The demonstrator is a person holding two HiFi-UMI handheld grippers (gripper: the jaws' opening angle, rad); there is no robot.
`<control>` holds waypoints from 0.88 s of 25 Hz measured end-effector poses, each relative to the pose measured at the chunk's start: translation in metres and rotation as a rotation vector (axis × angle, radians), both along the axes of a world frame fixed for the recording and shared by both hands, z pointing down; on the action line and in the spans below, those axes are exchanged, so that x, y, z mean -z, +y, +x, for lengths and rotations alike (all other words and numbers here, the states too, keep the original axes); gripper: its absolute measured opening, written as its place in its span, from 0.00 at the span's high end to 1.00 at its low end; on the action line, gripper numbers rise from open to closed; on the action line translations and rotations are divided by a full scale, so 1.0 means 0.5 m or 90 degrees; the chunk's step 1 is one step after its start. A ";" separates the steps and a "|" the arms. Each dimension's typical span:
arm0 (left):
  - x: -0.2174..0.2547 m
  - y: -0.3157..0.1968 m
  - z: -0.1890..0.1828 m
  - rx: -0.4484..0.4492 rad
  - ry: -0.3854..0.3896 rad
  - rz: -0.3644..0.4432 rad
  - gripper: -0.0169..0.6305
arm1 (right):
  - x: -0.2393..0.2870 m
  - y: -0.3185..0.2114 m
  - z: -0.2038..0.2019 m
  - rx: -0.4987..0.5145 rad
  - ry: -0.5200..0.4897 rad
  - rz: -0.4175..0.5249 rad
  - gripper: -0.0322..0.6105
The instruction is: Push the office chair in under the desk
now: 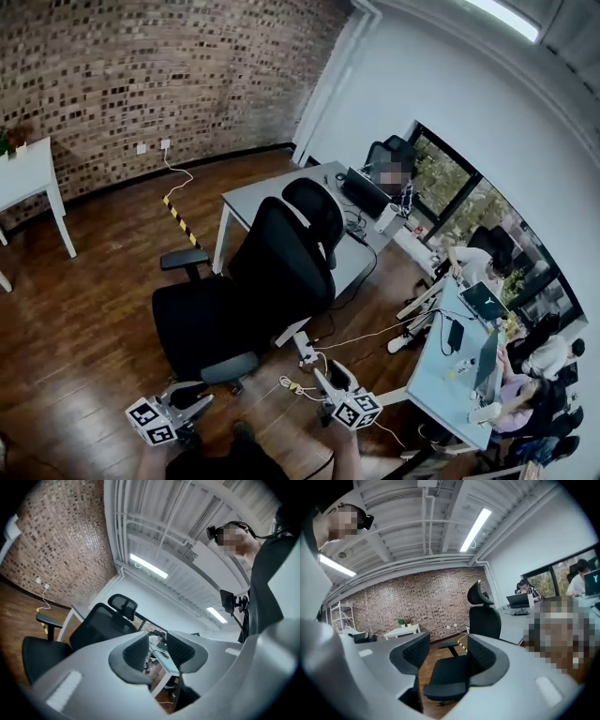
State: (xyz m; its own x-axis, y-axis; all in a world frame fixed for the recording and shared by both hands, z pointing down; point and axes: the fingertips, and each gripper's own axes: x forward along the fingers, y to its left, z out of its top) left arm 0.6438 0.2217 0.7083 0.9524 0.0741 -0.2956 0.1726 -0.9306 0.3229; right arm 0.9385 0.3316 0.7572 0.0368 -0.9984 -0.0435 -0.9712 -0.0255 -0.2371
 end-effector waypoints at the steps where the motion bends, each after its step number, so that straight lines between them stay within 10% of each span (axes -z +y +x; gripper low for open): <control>1: -0.002 -0.021 0.007 0.034 -0.006 -0.001 0.66 | -0.011 -0.027 0.063 -0.004 0.009 -0.008 0.56; 6: 0.021 -0.038 -0.028 0.185 -0.005 -0.006 0.66 | -0.035 -0.196 0.255 0.020 0.038 -0.035 0.45; 12: 0.002 0.014 0.000 0.218 -0.061 0.044 0.66 | -0.064 -0.344 0.436 0.082 -0.026 -0.066 0.33; 22: 0.016 0.056 -0.063 0.267 -0.056 0.025 0.67 | -0.040 -0.293 0.236 0.130 -0.003 -0.025 0.36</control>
